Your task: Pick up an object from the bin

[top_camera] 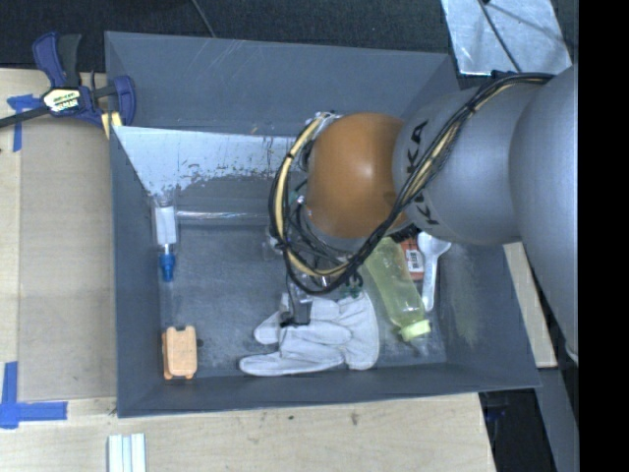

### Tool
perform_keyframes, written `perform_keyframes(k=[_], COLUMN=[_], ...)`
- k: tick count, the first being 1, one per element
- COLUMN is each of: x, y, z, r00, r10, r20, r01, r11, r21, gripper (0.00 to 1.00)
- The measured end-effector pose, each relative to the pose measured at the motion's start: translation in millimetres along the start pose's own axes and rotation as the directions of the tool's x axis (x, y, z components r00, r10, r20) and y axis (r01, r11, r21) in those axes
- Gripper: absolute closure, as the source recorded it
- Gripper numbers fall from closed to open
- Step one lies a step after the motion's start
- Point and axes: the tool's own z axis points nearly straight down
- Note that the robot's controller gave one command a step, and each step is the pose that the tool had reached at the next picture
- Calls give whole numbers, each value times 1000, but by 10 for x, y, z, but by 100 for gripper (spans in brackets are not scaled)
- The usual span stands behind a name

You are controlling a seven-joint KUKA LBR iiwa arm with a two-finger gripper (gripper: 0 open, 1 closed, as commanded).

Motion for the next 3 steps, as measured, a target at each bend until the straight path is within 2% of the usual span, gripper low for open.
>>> perform_keyframes(k=[1,2,3], x=[103,-203,-198], y=[-438,-670,-827], z=[-119,-307,-235], r00=[1000,989,989], r10=[26,150,146], r20=[9,5,12], r01=[-26,-150,-146], r11=[1000,989,989], r21=[0,1,0], gripper=[0,0,0])
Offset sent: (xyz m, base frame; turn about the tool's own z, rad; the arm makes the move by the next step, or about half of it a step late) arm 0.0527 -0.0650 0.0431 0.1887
